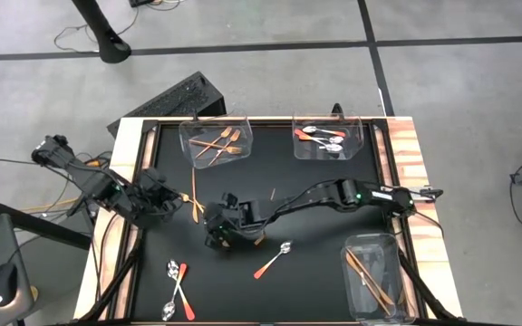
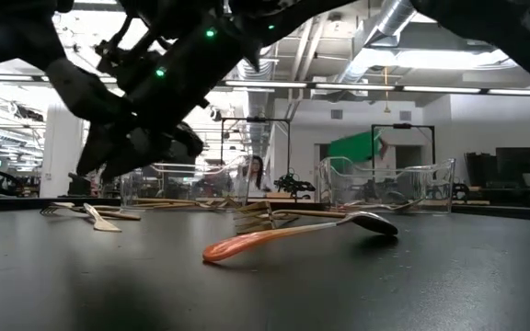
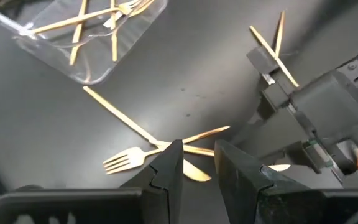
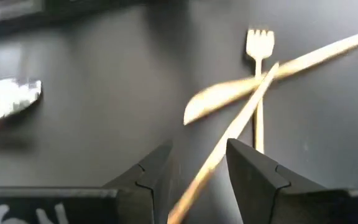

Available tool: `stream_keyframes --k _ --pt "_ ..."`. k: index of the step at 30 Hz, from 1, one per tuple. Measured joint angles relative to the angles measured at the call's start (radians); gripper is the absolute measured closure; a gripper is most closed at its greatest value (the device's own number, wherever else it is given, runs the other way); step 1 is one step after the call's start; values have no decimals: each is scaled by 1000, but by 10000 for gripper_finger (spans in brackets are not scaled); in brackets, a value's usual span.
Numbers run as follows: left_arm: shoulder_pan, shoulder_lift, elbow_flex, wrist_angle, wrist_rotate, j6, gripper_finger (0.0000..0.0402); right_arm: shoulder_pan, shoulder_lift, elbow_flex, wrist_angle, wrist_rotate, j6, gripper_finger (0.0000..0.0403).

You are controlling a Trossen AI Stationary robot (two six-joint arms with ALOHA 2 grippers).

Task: Sort silverware by color (type)
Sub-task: Put the gold table knife into the bottom left transparent bin

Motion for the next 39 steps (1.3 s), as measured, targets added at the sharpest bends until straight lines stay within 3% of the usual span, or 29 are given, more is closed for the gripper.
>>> stream_keyframes --k 10,17,26,29,36,39 --pt "40 -12 -1 -70 -8 72 322 -36 33 48 -32 -4 4 238" --pt "86 -12 -1 -72 -48 154 322 -31 79 45 -38 -84 19 239" --pt "121 -12 -1 -75 -49 244 322 -9 120 54 -61 -62 68 244" --pt "130 -12 -1 -76 -50 273 322 -9 121 54 -106 -45 72 271" --pt "163 -12 -1 -77 -59 332 322 -20 113 53 -165 -65 102 377" --pt "177 -12 -1 -77 -60 341 322 -31 113 53 -178 -112 137 386"
